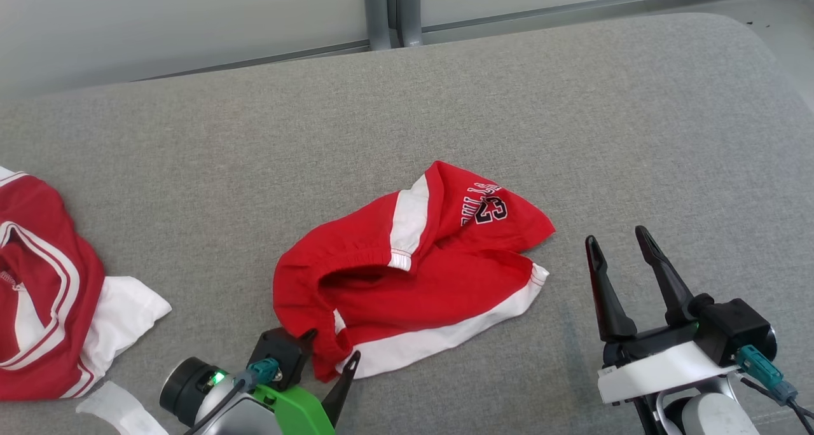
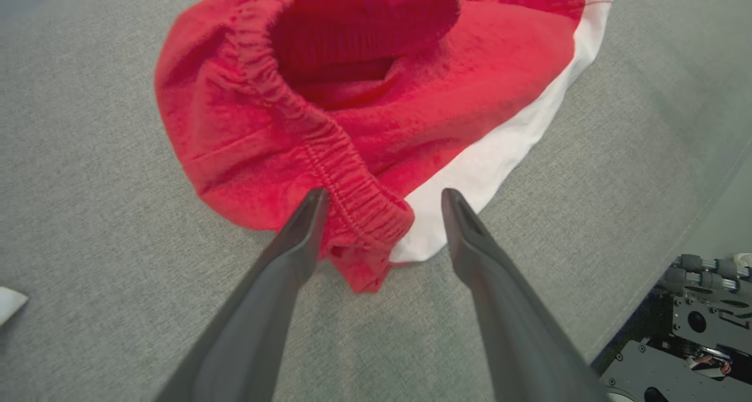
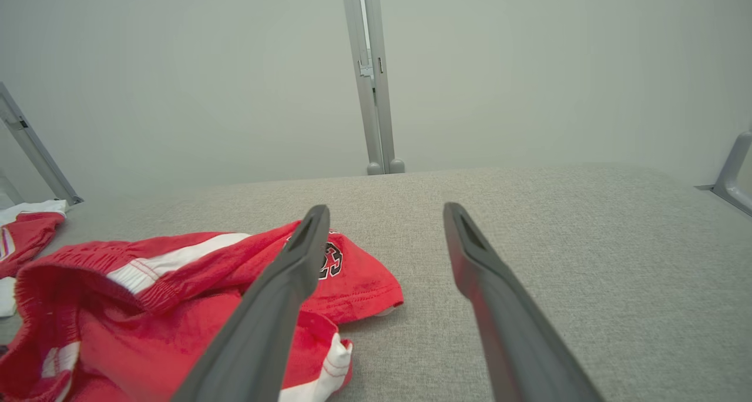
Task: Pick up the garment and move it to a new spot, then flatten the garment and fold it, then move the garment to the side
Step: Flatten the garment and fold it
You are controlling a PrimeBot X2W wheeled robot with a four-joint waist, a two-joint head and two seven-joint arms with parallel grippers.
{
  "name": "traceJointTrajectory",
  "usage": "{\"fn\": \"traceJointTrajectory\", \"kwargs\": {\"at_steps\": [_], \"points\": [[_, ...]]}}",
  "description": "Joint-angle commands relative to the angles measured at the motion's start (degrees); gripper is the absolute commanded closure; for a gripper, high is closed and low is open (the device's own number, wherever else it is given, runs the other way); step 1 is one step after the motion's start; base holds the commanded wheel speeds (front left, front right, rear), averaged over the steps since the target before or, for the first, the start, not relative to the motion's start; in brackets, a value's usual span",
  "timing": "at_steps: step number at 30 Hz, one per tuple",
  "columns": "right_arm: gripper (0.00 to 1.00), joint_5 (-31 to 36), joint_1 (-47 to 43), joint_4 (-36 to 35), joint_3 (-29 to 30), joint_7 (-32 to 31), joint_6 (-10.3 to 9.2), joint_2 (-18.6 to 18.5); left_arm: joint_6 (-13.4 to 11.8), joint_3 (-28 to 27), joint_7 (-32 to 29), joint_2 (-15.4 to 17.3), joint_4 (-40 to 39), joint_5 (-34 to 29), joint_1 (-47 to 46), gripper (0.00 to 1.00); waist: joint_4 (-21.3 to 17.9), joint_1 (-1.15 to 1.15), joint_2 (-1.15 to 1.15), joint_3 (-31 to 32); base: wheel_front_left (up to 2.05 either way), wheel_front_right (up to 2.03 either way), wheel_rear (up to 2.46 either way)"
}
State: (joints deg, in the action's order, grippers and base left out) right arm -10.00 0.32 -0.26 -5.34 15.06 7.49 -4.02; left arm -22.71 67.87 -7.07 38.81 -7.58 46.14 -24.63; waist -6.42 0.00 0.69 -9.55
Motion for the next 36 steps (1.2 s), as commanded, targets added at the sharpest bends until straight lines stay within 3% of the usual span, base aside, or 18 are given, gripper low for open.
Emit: {"fn": "traceJointTrajectory", "kwargs": {"at_steps": [1, 6, 14, 22, 25, 26, 30, 36], "points": [[0.0, -0.3, 0.4, 0.1, -0.1, 0.2, 0.01, 0.1, 0.2, -0.1, -0.1, -0.1, 0.5, 0.0, 0.0, 0.0, 0.1, 0.0, -0.69, -0.1, 0.0, 0.0, 0.0], [0.0, -0.3, 0.7, 0.3, -0.4, 0.2, 0.01, 0.3, 1.9, 1.8, -1.2, -0.4, 4.0, -2.5, -1.6, 0.0, -0.2, 0.0, -0.69, -0.3, 0.0, 0.0, 0.0], [0.0, -0.5, 0.1, 0.3, 0.1, 0.2, 0.01, 0.3, -1.3, 1.9, -2.7, -0.6, 0.9, -4.3, -2.3, 0.0, -0.9, 0.0, -0.69, -0.2, 0.0, 0.0, 0.0], [0.0, -0.6, 1.0, 0.4, -0.3, 0.2, 0.01, 0.4, -1.5, 1.2, -2.1, -2.3, 5.8, -3.1, -2.4, 0.0, -1.4, 0.0, -0.69, -0.5, 0.0, 0.0, 0.0], [0.0, -0.6, 1.1, 0.4, -0.3, 0.2, 0.01, 0.4, -1.3, -0.6, 0.3, -4.5, 10.4, -1.3, -1.8, 0.9, -1.7, 0.0, -0.69, -0.4, 0.0, 0.0, 0.0], [0.0, -0.6, 1.1, 0.5, -0.3, 0.2, 0.01, 0.3, -1.1, -1.0, 1.0, -4.9, 11.6, -0.8, -1.5, 1.0, -1.8, 0.0, -0.69, -0.4, 0.0, 0.0, 0.0], [0.0, -0.7, 0.5, 0.4, -0.2, 0.2, 0.01, 0.2, -0.8, -3.6, 4.4, -5.9, 14.0, 2.1, 0.3, 1.0, -1.9, 0.0, -0.69, -0.2, 0.0, 0.0, 0.0], [0.0, -0.8, -0.6, 0.2, 0.7, 0.2, 0.01, 0.4, -1.6, -17.8, 17.5, -8.3, 10.6, 15.0, 9.8, 1.0, -1.2, 0.0, -0.69, 0.3, 0.0, 0.0, 0.0]]}}
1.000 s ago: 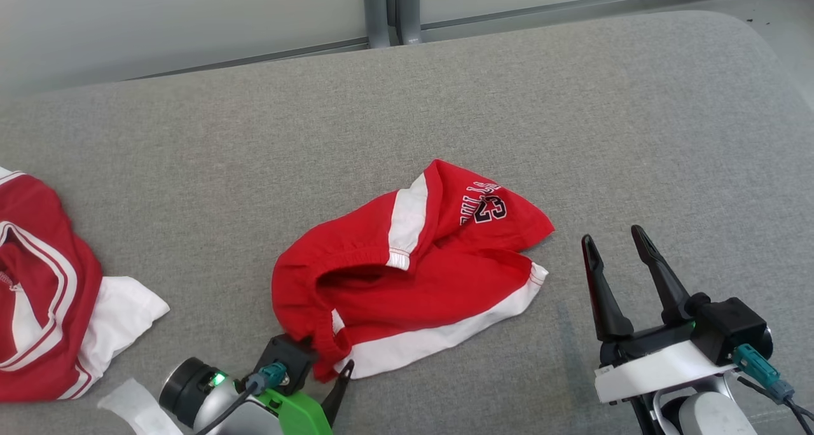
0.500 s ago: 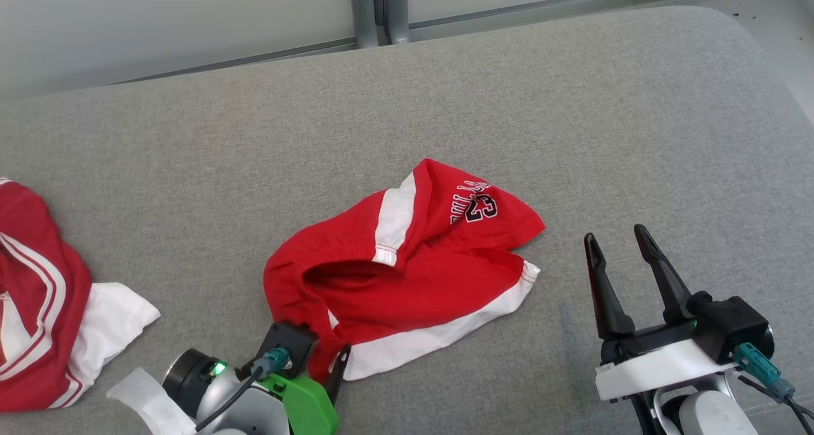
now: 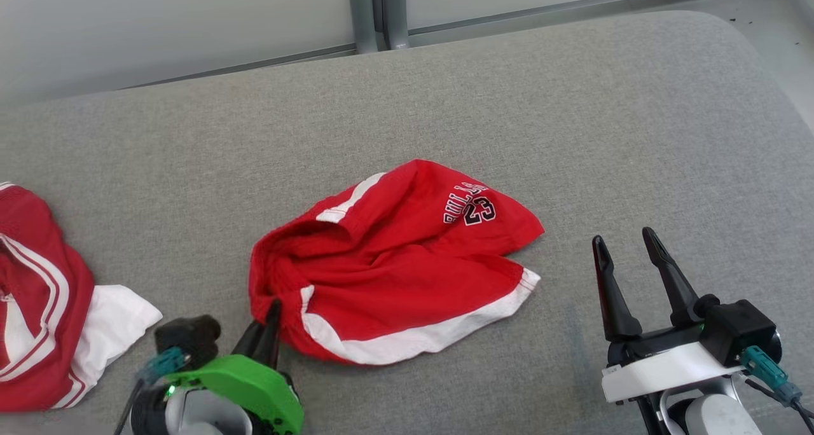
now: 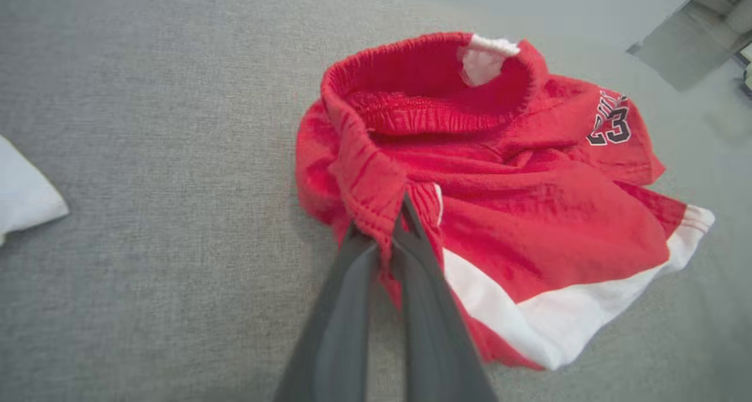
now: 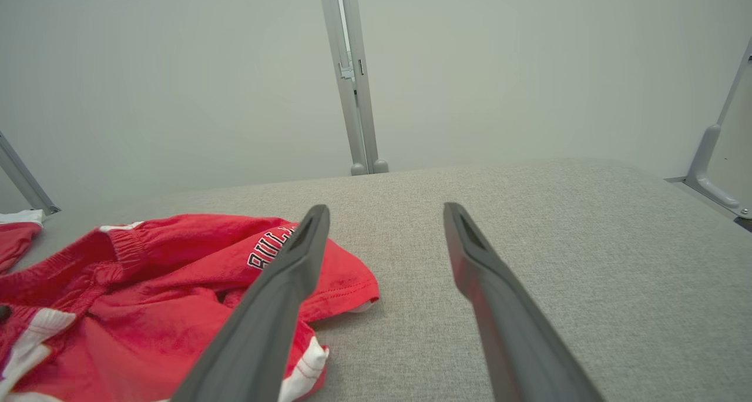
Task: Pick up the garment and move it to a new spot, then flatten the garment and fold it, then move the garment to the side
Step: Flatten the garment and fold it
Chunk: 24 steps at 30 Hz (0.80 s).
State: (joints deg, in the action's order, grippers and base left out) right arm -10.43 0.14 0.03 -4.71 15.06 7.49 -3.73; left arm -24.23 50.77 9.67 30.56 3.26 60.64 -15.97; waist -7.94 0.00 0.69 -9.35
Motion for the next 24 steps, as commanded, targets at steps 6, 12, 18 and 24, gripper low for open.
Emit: {"fn": "traceJointTrajectory", "kwargs": {"at_steps": [6, 12, 18, 24], "points": [[0.0, -0.1, -1.0, -0.1, 0.4, 0.2, 0.01, -0.2, 1.0, -7.6, 4.7, -2.1, -0.9, 6.0, 8.7, 1.0, 2.5, 0.0, -0.69, 0.6, 0.0, 0.0, 0.0], [0.0, -0.1, -0.7, -0.1, 0.3, 0.2, 0.01, -0.8, 3.2, -11.1, 5.4, -6.3, 1.3, 7.5, 13.5, 0.52, 4.3, 0.0, -0.69, 1.2, 0.0, 0.0, 0.0], [0.0, -0.2, -1.2, 0.1, -0.1, 0.2, 0.01, -1.2, 4.2, -13.2, 5.5, -8.8, 3.8, 6.3, 15.5, 0.0, 5.1, 0.0, -0.69, 1.4, 0.0, 0.0, 0.0], [0.0, -0.4, -1.4, 0.0, 0.1, 0.2, 0.01, -1.5, 2.6, -16.0, 5.6, -8.8, 3.9, 0.9, 16.8, 0.0, 5.1, 0.0, -0.69, 1.5, 0.0, 0.0, 0.0]]}}
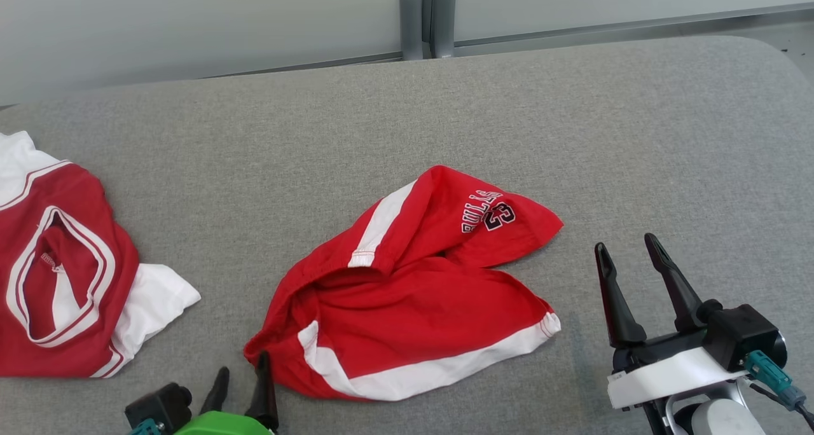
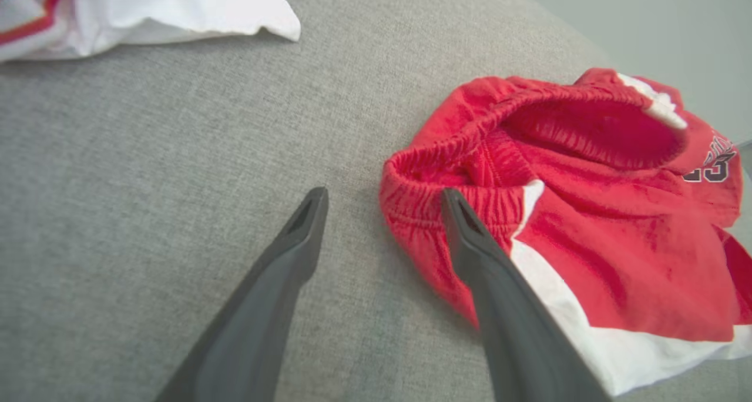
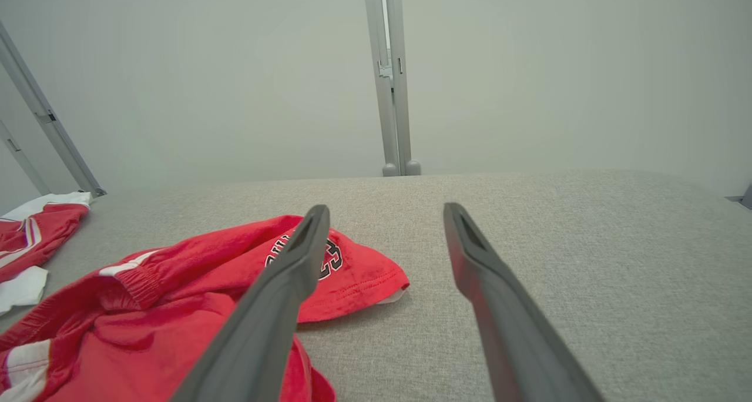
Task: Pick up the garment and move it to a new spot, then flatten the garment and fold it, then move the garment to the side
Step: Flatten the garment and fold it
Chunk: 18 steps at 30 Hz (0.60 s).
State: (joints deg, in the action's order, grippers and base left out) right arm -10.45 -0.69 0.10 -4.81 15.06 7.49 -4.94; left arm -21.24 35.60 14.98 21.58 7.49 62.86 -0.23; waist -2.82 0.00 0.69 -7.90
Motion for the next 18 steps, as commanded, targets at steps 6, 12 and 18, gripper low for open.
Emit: {"fn": "traceJointTrajectory", "kwargs": {"at_steps": [6, 12, 18], "points": [[0.0, -0.4, -1.1, -0.2, 0.6, 0.2, 0.01, -0.5, -2.4, -4.1, 0.2, 0.1, -2.8, -7.9, 3.7, 0.0, -0.4, 0.0, -0.69, 0.5, 0.0, 0.0, 0.0], [0.0, -0.5, -2.1, -0.5, 1.7, 0.2, 0.01, -0.5, -4.8, -9.0, 0.2, 0.5, -8.5, -16.6, 6.5, 0.0, -0.3, 0.0, -0.69, 1.4, 0.0, 0.0, 0.0], [0.0, 0.3, -3.1, -1.0, 2.7, 0.2, 0.01, -0.9, -2.6, -12.1, 0.2, -1.0, -11.2, -22.9, 8.0, 0.0, 0.2, 0.0, -0.69, 2.9, 0.0, 0.0, 0.0]]}}
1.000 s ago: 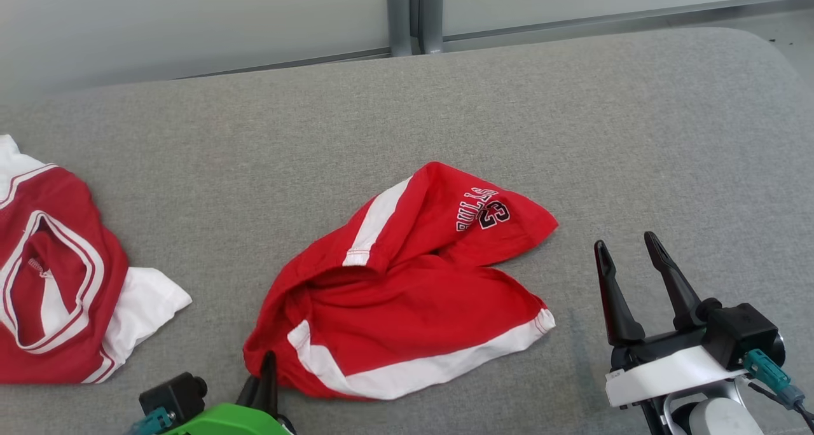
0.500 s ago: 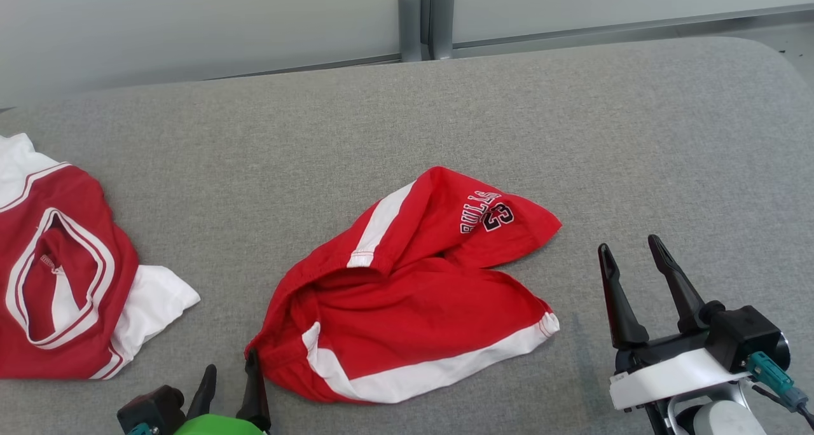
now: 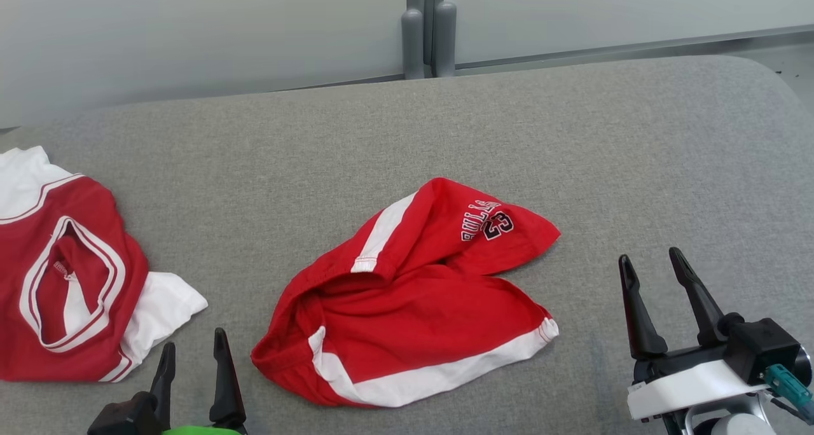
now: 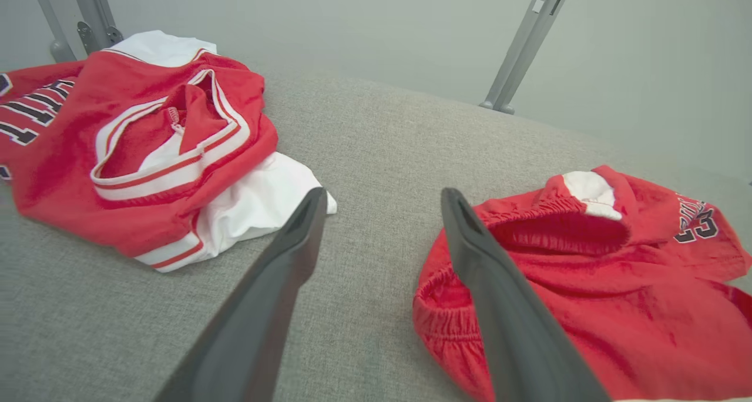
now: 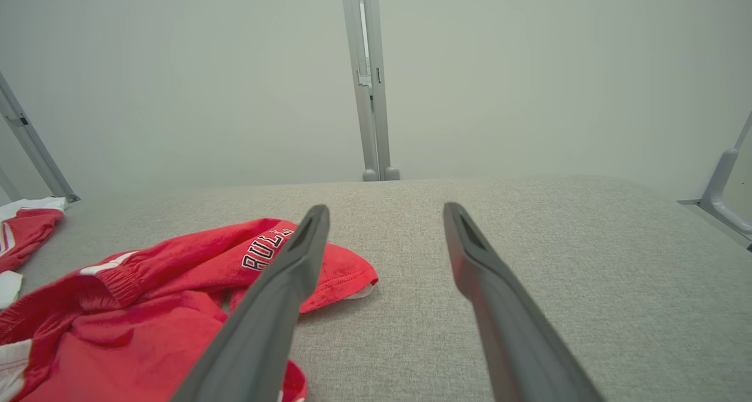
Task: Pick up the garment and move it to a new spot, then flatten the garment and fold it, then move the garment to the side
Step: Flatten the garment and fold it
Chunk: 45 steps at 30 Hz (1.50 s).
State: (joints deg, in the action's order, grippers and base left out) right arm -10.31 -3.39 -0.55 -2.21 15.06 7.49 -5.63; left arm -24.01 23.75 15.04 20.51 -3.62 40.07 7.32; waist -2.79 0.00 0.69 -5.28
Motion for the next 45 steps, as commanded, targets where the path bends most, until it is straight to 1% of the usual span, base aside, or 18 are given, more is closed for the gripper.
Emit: {"fn": "traceJointTrajectory", "kwargs": {"at_steps": [1, 3, 6, 10, 16, 22, 29, 30, 35, 36, 45], "points": [[0.0, 0.3, -0.6, -0.3, 0.2, 0.2, 0.01, -0.2, 0.8, -0.5, 0.2, 0.2, 0.0, -1.1, 0.5, 0.0, 0.4, 0.0, -0.69, 0.6, 0.0, 0.0, 0.0], [0.0, 0.7, -1.0, -0.2, 0.4, 0.2, 0.01, -0.5, 1.7, -1.1, 0.2, 0.6, 0.6, -3.7, 0.5, 0.0, 0.6, 0.0, -0.69, 1.3, 0.0, 0.0, 0.0], [0.0, 1.5, -1.3, 0.1, 0.9, 0.2, 0.01, -1.1, 3.7, -1.5, 0.2, 1.1, 1.9, -7.4, 0.3, 0.0, 1.4, 0.0, -0.69, 2.5, 0.0, 0.0, 0.0], [0.0, 2.6, -2.3, 1.0, 1.1, 0.2, 0.01, -1.9, 6.7, -1.8, 0.2, 1.6, 4.9, -10.7, 0.2, 0.0, 2.5, 0.0, -0.69, 4.6, 0.0, 0.0, 0.0], [0.0, 3.9, -2.7, 2.6, 1.7, 0.2, 0.01, -1.9, 10.9, -4.4, 0.2, 0.7, 8.8, -13.9, 0.1, 0.0, 3.4, 0.0, -0.69, 6.1, 0.0, 0.0, 0.0], [0.0, 5.3, -3.4, 5.0, 2.2, 0.2, 0.01, -1.7, 15.2, -7.7, 0.2, -1.1, 13.1, -15.3, 0.8, 0.0, 3.7, 0.0, -0.69, 6.9, 0.0, 0.0, 0.0], [0.0, 6.6, -3.5, 6.9, 3.1, 0.2, 0.01, -0.8, 18.4, -12.4, 0.2, -3.8, 14.5, -18.0, 1.8, 0.0, 3.7, 0.0, -0.69, 6.5, 0.0, 0.0, 0.0], [0.0, 6.6, -3.5, 6.9, 3.1, 0.2, 0.01, -0.8, 18.4, -12.4, 0.2, -3.8, 14.5, -18.0, 1.8, 0.0, 3.7, 0.0, -0.69, 6.5, 0.0, 0.0, 0.0], [0.0, 7.4, -3.5, 7.0, 4.2, 0.2, 0.01, 0.0, 21.4, -15.6, 0.2, -5.8, 14.6, -19.9, 2.3, 0.0, 3.6, 0.0, -0.69, 6.2, 0.0, 0.0, 0.0], [0.0, 7.5, -3.7, 7.1, 4.6, 0.2, 0.01, 0.2, 22.4, -16.6, 0.2, -6.4, 14.8, -20.8, 2.7, 0.0, 3.6, 0.0, -0.69, 6.3, 0.0, 0.0, 0.0], [0.0, 7.8, -4.0, 6.8, 5.9, 0.2, 0.01, 0.8, 26.0, -20.9, 0.2, -9.2, 15.5, -23.9, 3.3, 0.0, 3.9, 0.0, -0.69, 6.5, 0.0, 0.0, 0.0]]}}
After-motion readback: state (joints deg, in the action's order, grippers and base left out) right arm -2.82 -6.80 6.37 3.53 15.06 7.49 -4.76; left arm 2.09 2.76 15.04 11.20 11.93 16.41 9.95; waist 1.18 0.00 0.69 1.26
